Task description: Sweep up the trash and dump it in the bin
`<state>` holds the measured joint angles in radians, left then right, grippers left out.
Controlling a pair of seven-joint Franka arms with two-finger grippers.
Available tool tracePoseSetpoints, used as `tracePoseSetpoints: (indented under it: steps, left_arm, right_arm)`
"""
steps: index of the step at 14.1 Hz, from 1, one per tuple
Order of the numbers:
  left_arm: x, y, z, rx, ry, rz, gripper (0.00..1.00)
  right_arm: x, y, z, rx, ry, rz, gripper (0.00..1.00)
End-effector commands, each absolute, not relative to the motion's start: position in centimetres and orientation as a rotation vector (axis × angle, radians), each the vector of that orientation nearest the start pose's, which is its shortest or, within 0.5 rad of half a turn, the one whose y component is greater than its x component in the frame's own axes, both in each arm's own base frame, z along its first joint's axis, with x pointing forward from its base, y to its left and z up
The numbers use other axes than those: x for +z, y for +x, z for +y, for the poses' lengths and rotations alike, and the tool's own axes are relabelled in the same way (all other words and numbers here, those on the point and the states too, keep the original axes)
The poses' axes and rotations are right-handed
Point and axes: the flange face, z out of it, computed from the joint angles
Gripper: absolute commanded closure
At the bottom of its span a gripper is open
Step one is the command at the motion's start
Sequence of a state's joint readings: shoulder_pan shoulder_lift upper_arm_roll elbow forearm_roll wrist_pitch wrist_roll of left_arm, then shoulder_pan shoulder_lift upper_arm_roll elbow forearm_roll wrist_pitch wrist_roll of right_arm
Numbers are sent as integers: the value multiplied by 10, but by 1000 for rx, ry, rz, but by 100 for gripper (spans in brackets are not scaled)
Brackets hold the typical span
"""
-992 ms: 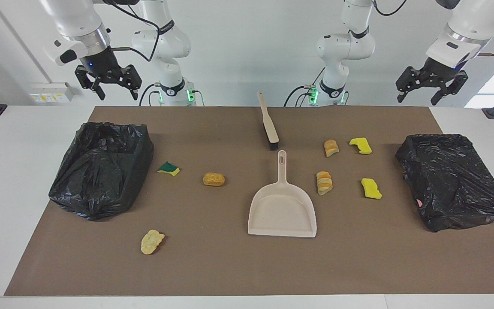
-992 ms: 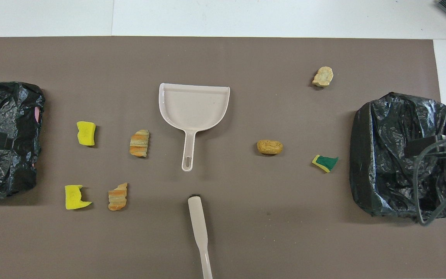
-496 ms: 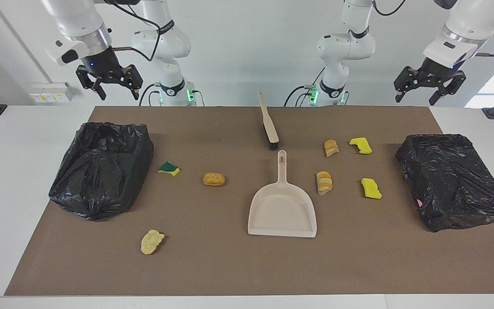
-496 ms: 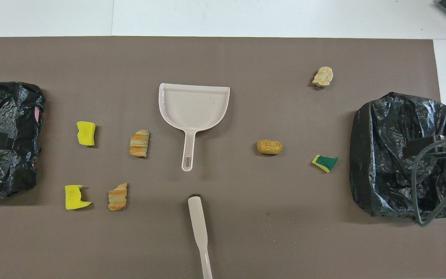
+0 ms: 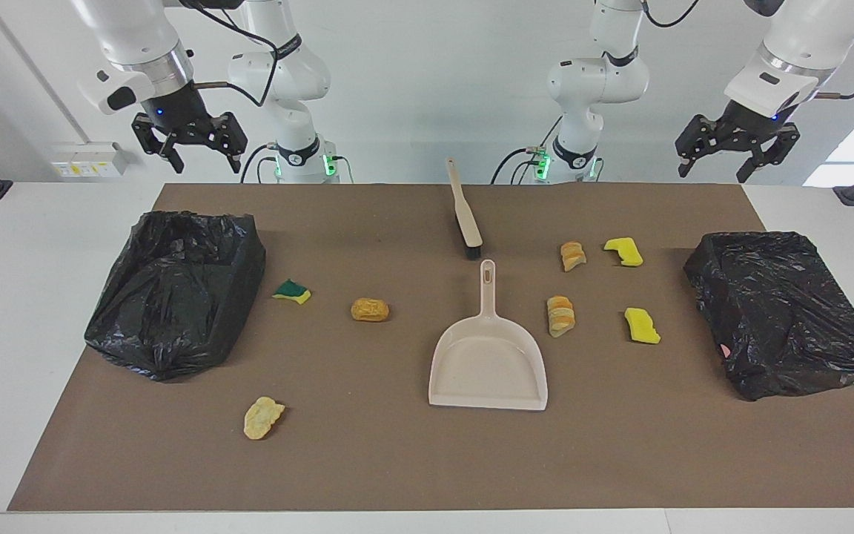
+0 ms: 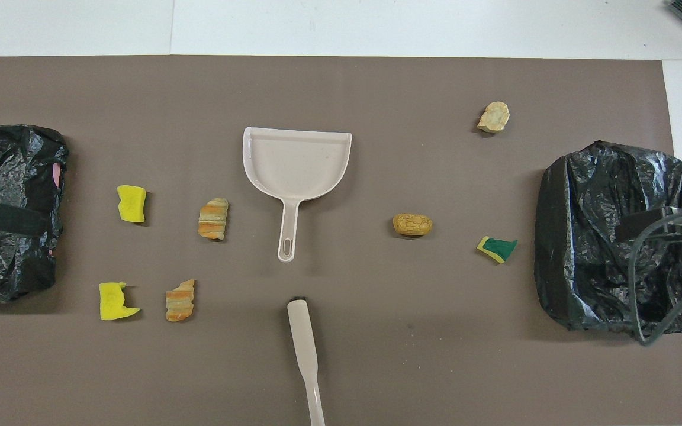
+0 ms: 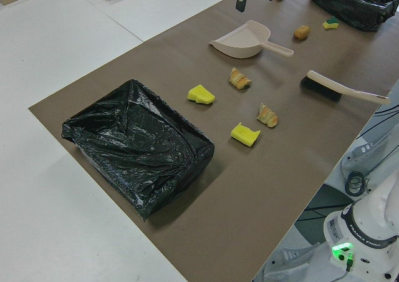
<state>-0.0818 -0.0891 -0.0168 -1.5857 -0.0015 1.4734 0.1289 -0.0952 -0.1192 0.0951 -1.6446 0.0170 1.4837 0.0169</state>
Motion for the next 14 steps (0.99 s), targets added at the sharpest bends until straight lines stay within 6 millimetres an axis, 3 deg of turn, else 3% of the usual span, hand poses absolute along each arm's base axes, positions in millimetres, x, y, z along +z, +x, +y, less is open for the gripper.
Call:
tracePoseSetpoints:
  steps: [1,3,7,14]
  left_arm:
    - [652,497,-73,10,-3132,316,0]
    - [648,490,-90,25,-3130,318,0]
    - [629,456,-139,42,-3126,322,0]
    - [566,400,-233,54,-3125,289,0]
  right_arm:
    - [647,499,4,71,-3124,49,0]
    - [647,499,4,71,-3124,47,0]
    - [647,499,5,66,-3125,47,0]
    - [643,497,4,73,-3125,47,0]
